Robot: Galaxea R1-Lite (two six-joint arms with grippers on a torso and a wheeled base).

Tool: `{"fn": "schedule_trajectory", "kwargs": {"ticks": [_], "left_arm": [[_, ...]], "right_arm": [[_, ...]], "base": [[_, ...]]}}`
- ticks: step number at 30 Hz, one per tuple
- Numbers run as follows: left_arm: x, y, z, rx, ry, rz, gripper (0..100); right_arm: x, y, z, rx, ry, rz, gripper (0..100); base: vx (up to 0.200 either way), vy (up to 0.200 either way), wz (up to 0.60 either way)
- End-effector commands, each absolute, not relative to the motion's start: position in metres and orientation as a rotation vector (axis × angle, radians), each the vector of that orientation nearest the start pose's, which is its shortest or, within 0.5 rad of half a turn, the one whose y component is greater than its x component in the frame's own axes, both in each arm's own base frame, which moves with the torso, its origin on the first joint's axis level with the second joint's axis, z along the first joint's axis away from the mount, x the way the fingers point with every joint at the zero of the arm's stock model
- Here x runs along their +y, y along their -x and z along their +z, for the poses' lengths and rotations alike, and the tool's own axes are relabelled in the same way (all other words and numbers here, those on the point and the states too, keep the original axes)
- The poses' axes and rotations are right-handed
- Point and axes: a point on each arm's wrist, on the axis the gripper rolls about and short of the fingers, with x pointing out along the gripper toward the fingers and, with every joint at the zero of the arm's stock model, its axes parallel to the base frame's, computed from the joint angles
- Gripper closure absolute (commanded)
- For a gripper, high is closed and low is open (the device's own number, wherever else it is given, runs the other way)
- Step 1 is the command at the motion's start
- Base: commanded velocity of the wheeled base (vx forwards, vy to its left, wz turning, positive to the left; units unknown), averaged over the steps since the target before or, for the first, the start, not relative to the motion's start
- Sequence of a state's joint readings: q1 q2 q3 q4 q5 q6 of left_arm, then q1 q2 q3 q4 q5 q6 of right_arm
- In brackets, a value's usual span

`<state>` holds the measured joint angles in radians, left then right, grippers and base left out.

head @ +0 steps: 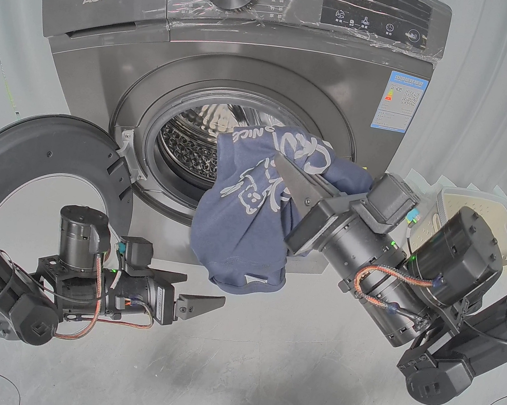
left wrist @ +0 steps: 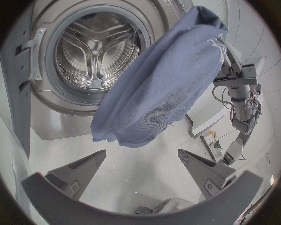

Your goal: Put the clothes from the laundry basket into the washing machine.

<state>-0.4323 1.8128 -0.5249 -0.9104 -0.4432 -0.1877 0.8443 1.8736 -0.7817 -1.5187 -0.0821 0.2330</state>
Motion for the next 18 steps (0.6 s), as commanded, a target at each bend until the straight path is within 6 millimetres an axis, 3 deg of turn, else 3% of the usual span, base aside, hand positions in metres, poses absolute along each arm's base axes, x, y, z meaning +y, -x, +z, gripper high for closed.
{"fn": "schedule_trajectory", "kwargs": {"ticks": [1, 18], "left_arm": [[-0.138, -0.264, 0.099, 0.49, 0.171, -0.838, 0], [-0.155, -0.284, 0.077, 0.384, 0.172, -0.87, 0]], "right_arm": [[0.245, -0.22, 0.21, -0.307, -0.417, 0.796, 100], [0.245, -0.217, 0.208, -0.299, -0.413, 0.801, 100]], "base": [[0.0, 0.0, 0.0], [0.0, 0.0, 0.0]]}}
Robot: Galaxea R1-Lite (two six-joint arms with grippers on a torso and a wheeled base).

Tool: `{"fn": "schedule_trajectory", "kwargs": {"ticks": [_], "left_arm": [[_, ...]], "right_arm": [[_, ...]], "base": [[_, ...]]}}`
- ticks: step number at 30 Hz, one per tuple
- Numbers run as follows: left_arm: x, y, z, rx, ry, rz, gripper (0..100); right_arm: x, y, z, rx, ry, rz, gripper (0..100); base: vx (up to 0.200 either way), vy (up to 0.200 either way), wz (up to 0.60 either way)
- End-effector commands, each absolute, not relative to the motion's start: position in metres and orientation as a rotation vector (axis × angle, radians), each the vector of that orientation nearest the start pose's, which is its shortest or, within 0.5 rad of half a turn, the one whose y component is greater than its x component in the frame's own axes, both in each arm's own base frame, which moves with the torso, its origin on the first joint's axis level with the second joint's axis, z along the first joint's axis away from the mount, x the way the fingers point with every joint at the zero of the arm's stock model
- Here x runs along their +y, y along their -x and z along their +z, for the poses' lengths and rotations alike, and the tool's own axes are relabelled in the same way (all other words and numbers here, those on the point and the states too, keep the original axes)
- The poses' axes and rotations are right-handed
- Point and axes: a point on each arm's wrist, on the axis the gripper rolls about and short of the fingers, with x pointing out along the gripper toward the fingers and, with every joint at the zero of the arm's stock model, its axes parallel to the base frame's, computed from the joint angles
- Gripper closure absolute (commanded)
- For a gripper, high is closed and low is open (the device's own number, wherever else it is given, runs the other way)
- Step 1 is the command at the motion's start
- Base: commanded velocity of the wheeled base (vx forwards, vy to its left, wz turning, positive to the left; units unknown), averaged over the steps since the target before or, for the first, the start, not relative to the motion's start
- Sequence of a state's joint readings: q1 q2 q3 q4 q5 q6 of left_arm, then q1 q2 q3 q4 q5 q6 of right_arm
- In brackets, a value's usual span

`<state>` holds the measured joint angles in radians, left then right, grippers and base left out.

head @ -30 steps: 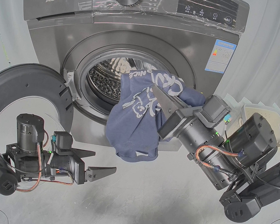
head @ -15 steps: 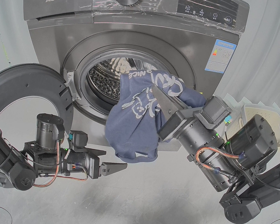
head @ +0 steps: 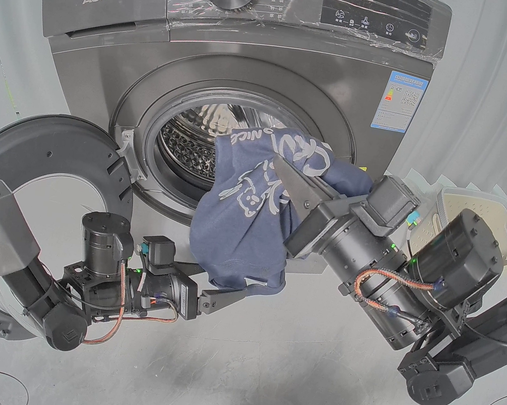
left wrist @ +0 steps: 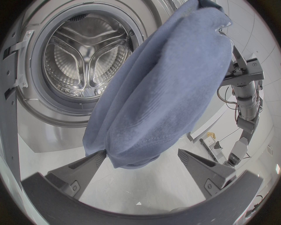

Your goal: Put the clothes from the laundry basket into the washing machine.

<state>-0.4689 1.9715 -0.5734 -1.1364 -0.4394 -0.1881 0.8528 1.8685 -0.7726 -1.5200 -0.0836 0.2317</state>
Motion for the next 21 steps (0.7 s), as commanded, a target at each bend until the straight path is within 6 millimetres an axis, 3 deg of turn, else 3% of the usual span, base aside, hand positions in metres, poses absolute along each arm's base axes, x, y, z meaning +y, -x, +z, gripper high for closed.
{"fn": "schedule_trajectory", "kwargs": {"ticks": [1, 12, 13, 21], "left_arm": [[-0.155, -0.284, 0.076, 0.385, 0.171, -0.87, 0], [-0.161, -0.288, 0.081, 0.325, 0.182, -0.858, 0], [-0.161, -0.289, 0.082, 0.309, 0.185, -0.854, 100], [-0.164, -0.277, 0.085, 0.258, 0.187, -0.879, 100]], "right_arm": [[0.245, -0.217, 0.208, -0.297, -0.413, 0.801, 100], [0.245, -0.217, 0.207, -0.296, -0.412, 0.801, 100], [0.245, -0.217, 0.207, -0.296, -0.412, 0.801, 100], [0.244, -0.216, 0.204, -0.282, -0.405, 0.799, 100]], "base": [[0.0, 0.0, 0.0], [0.0, 0.0, 0.0], [0.0, 0.0, 0.0], [0.0, 0.0, 0.0]]}}
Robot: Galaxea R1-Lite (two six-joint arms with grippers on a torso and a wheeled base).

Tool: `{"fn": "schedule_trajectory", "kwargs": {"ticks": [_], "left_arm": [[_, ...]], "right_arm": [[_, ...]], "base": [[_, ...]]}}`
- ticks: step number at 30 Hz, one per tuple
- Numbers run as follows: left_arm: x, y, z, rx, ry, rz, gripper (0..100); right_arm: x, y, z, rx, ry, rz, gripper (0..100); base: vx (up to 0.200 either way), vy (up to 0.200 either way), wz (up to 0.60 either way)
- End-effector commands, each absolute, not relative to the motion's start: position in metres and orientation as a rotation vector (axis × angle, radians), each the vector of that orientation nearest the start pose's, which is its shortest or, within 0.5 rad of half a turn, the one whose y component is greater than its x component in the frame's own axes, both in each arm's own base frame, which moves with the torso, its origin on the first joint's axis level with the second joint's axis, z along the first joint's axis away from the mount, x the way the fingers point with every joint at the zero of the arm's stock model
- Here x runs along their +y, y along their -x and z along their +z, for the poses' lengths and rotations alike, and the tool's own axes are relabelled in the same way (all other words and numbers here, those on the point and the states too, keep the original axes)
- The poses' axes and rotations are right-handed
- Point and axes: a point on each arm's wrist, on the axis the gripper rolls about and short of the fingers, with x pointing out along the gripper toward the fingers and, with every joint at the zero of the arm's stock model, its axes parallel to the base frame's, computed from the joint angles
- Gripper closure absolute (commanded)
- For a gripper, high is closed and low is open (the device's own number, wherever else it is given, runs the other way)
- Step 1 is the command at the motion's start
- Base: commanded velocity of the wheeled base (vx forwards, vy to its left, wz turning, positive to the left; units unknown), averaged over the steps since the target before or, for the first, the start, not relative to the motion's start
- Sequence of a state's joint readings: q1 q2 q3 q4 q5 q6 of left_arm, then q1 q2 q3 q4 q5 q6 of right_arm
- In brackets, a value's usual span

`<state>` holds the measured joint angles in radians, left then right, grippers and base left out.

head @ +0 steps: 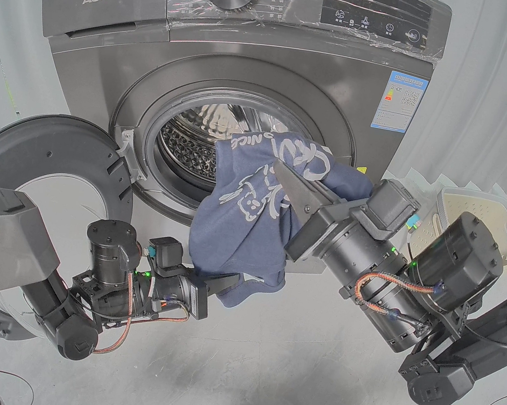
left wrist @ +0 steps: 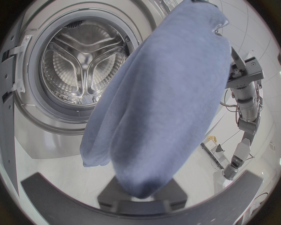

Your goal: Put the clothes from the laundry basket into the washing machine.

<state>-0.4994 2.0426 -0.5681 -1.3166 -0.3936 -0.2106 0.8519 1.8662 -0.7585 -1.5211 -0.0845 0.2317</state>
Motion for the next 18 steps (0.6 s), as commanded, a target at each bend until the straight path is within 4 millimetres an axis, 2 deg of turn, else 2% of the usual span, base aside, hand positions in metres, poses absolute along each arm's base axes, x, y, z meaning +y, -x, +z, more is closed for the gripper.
{"fn": "schedule_trajectory", "kwargs": {"ticks": [1, 7, 11, 13, 18], "left_arm": [[-0.164, -0.277, 0.085, 0.258, 0.187, -0.879, 100], [-0.151, -0.241, 0.098, 0.186, 0.189, -0.904, 100], [-0.148, -0.202, 0.112, 0.134, 0.19, -0.978, 100], [-0.143, -0.189, 0.116, 0.126, 0.181, -0.992, 100], [-0.137, -0.184, 0.13, 0.061, 0.185, -0.99, 100]], "right_arm": [[0.244, -0.216, 0.204, -0.282, -0.405, 0.799, 100], [0.239, -0.219, 0.195, -0.253, -0.386, 0.781, 100], [0.237, -0.216, 0.181, -0.198, -0.36, 0.782, 100], [0.237, -0.213, 0.175, -0.17, -0.348, 0.787, 100], [0.237, -0.209, 0.155, -0.099, -0.314, 0.799, 100]], "base": [[0.0, 0.0, 0.0], [0.0, 0.0, 0.0], [0.0, 0.0, 0.0], [0.0, 0.0, 0.0], [0.0, 0.0, 0.0]]}}
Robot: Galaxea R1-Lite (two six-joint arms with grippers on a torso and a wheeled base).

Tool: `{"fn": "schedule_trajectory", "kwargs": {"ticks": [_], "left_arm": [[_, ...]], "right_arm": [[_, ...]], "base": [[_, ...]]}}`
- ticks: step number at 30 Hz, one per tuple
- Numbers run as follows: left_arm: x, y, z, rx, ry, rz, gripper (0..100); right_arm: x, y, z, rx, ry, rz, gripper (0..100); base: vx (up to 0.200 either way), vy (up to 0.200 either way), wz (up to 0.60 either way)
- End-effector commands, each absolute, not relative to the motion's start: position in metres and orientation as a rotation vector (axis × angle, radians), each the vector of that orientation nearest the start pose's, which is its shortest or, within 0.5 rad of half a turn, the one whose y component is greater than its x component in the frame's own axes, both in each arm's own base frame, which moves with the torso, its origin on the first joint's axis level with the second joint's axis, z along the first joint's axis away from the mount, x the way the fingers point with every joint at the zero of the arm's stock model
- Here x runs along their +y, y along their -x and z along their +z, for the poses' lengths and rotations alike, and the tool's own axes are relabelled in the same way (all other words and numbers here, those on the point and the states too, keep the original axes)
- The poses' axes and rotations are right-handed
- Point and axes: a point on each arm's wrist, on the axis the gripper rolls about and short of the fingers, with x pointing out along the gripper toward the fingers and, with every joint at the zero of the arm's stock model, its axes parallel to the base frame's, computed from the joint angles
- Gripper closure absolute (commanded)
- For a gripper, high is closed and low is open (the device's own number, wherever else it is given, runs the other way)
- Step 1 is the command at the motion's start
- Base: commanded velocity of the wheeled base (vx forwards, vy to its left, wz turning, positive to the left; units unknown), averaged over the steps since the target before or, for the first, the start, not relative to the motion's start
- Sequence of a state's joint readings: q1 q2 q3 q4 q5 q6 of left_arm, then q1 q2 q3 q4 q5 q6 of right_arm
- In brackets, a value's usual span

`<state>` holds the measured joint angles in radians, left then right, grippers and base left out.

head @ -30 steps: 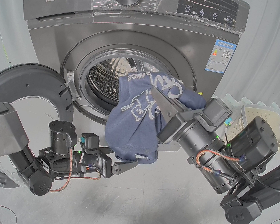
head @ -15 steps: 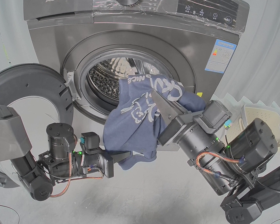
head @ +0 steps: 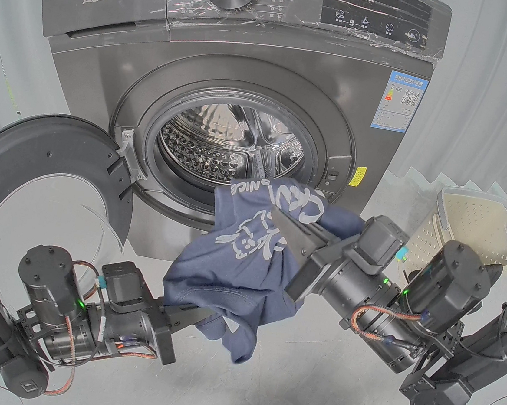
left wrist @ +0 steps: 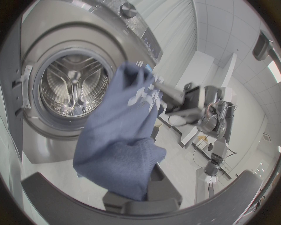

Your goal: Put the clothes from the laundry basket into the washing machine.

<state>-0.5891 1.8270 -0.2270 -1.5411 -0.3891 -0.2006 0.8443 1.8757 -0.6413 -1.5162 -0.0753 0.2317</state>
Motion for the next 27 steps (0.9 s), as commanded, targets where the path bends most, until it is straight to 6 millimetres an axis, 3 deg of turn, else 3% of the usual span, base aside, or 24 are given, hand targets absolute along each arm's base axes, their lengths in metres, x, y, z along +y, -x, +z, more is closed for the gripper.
{"fn": "schedule_trajectory", "kwargs": {"ticks": [1, 2, 8, 10, 13, 27], "left_arm": [[-0.136, -0.183, 0.135, 0.04, 0.192, -0.99, 100], [-0.135, -0.182, 0.14, 0.018, 0.199, -0.994, 100], [-0.133, -0.18, 0.155, -0.049, 0.21, -1.0, 100], [-0.137, -0.186, 0.162, -0.084, 0.214, -0.999, 100], [-0.137, -0.192, 0.161, -0.086, 0.216, -0.976, 100], [-0.135, -0.21, 0.163, -0.107, 0.224, -0.881, 100]], "right_arm": [[0.237, -0.209, 0.153, -0.092, -0.31, 0.799, 100], [0.237, -0.209, 0.152, -0.088, -0.308, 0.798, 0], [0.236, -0.209, 0.145, -0.056, -0.292, 0.795, 0], [0.235, -0.201, 0.123, 0.031, -0.248, 0.8, 0], [0.24, -0.196, 0.109, 0.078, -0.227, 0.817, 0], [0.24, -0.201, 0.099, 0.104, -0.215, 0.796, 0]], "base": [[0.0, 0.0, 0.0], [0.0, 0.0, 0.0], [0.0, 0.0, 0.0], [0.0, 0.0, 0.0], [0.0, 0.0, 0.0], [0.0, 0.0, 0.0]]}}
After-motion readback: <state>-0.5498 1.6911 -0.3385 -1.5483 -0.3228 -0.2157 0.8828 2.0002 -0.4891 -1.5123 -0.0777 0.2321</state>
